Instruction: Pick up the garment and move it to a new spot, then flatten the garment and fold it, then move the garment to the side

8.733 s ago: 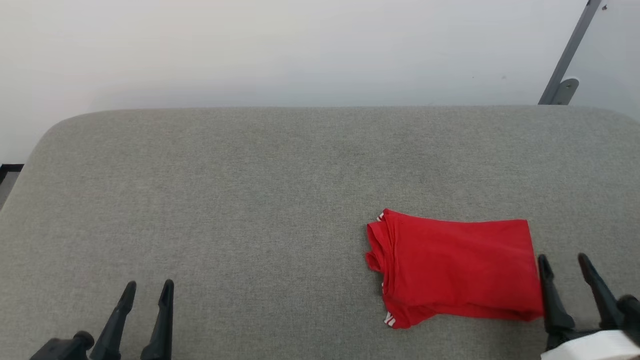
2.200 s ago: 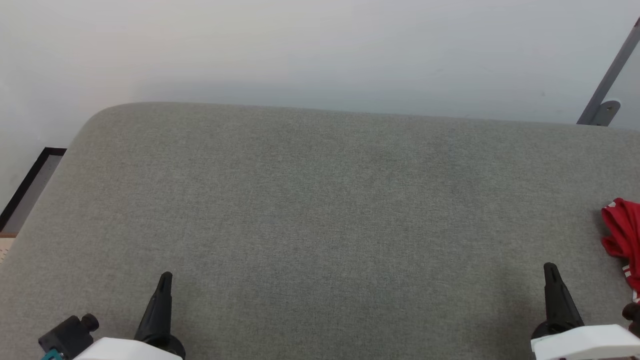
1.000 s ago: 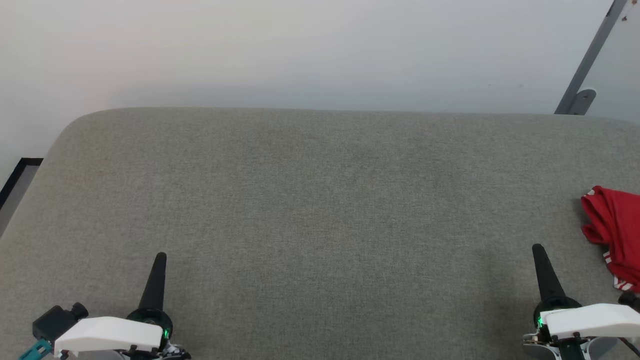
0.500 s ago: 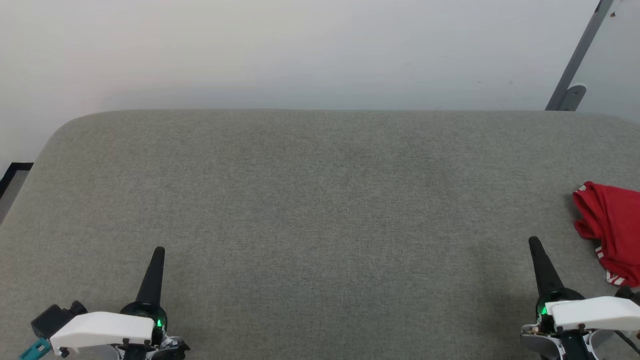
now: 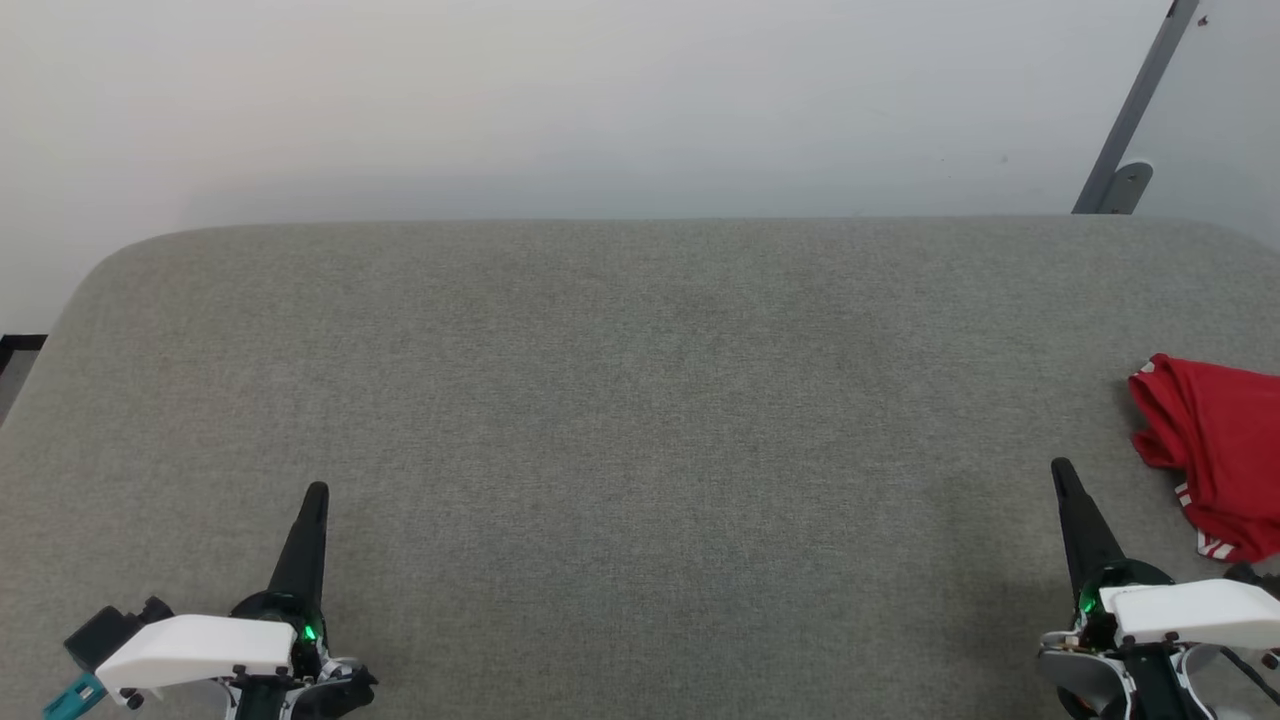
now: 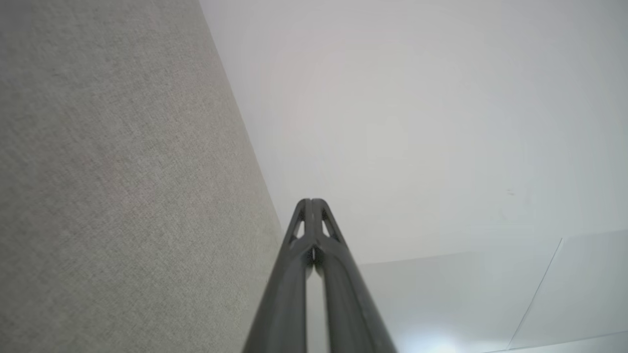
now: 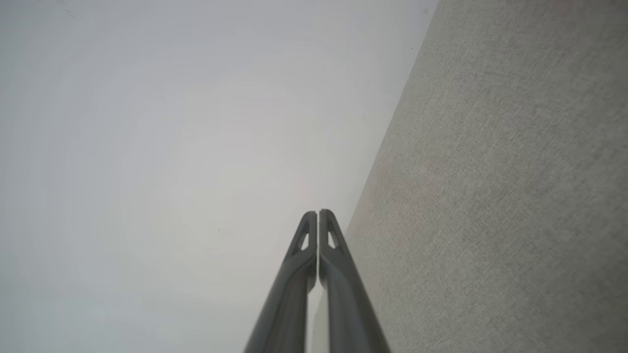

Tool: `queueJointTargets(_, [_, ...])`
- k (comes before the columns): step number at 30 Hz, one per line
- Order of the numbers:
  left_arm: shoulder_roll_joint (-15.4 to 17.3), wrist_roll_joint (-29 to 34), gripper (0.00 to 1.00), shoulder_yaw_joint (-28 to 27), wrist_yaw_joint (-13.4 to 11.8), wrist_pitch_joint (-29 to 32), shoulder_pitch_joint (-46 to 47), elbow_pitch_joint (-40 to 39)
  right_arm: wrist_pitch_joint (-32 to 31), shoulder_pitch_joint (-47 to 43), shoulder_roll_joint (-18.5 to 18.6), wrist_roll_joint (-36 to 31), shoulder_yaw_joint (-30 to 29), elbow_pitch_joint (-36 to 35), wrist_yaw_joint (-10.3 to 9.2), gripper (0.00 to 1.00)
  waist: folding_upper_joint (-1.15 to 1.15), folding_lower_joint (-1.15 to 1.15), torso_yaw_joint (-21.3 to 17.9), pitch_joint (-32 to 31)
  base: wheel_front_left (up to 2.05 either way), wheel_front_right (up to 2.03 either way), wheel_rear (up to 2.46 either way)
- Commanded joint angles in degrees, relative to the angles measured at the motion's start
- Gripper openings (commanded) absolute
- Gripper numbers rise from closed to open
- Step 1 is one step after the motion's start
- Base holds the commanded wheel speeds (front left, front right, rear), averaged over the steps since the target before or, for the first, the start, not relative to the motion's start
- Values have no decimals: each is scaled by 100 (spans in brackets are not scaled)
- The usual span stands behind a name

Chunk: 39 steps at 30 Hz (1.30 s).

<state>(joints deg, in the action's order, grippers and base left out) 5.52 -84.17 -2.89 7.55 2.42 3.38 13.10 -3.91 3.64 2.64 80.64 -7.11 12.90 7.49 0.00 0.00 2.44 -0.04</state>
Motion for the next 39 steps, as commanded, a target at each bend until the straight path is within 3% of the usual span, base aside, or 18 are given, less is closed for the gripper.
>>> queueJointTargets(1, [-9, -95, 0, -47, -9, 39, 146, -7, -36, 89, 30, 121, 20, -9, 0, 0, 0, 0, -12, 1, 0, 0, 0])
queueJointTargets(29, [-207, -930, 0, -290, -12, 359, 323, 100, -288, 295, 33, 1213, 66, 126, 0, 0, 0, 0, -244, 22, 0, 0, 0])
queueJointTargets(39, [-215, -894, 0, -301, -12, 367, 317, 98, -279, 279, 31, 1188, 65, 124, 0, 0, 0, 0, -244, 22, 0, 0, 0])
